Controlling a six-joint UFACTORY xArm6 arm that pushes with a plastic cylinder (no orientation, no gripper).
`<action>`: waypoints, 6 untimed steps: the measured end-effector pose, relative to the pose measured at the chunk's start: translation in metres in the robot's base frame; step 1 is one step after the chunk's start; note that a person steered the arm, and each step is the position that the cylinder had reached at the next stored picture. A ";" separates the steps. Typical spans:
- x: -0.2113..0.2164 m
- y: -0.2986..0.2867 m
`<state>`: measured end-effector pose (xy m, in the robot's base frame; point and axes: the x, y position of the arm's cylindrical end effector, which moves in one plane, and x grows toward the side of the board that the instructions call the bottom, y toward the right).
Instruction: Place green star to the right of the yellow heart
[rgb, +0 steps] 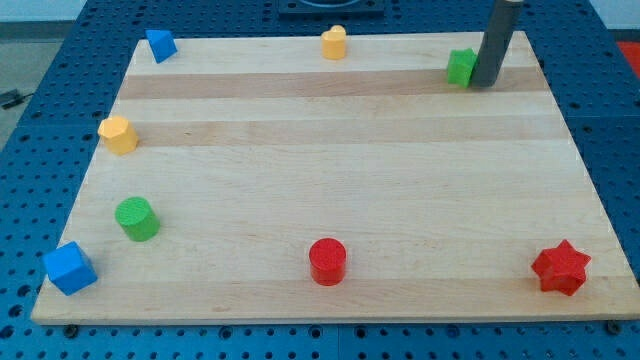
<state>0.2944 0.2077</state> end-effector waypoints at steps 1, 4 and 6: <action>0.012 -0.014; -0.001 -0.051; -0.034 -0.050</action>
<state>0.2604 0.1576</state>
